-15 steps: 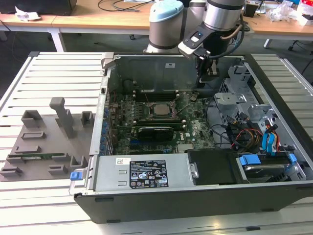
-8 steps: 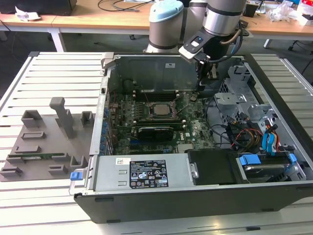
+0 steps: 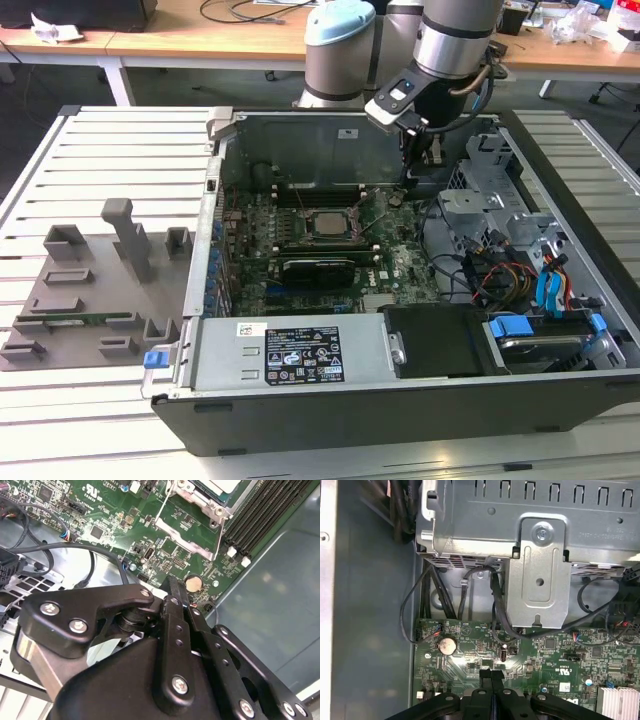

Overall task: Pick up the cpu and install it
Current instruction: 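Close the cpu cover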

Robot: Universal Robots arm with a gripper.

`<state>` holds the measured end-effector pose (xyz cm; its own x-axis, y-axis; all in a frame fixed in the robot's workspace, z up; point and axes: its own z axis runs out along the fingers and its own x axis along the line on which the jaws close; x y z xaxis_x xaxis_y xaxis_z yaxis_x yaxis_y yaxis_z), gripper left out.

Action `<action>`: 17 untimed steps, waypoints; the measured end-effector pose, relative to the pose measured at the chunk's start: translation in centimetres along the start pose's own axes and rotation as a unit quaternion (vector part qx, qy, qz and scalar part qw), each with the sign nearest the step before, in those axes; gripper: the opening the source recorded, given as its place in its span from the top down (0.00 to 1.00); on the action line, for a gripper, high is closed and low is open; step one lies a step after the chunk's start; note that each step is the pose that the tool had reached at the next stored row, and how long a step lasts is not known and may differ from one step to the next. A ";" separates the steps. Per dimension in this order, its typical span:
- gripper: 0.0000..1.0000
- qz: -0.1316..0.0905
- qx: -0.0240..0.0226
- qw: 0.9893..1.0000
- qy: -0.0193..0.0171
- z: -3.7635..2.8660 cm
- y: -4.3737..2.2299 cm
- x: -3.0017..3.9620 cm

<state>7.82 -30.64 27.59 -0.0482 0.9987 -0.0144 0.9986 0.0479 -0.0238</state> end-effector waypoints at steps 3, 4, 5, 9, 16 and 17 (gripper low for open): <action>0.89 0.000 0.000 1.000 0.000 0.24 0.01 0.00; 0.89 0.000 0.000 1.000 0.000 0.41 0.01 0.00; 0.89 0.000 0.000 1.000 0.000 0.57 0.01 0.01; 0.89 0.000 0.000 1.000 0.000 1.03 0.02 0.01; 0.89 0.000 0.000 1.000 0.000 1.64 0.04 0.02; 0.89 0.000 0.000 1.000 0.000 1.76 0.04 0.02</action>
<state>7.82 -30.64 25.83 -0.0482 0.9987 -0.0144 0.9986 0.0479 -0.0238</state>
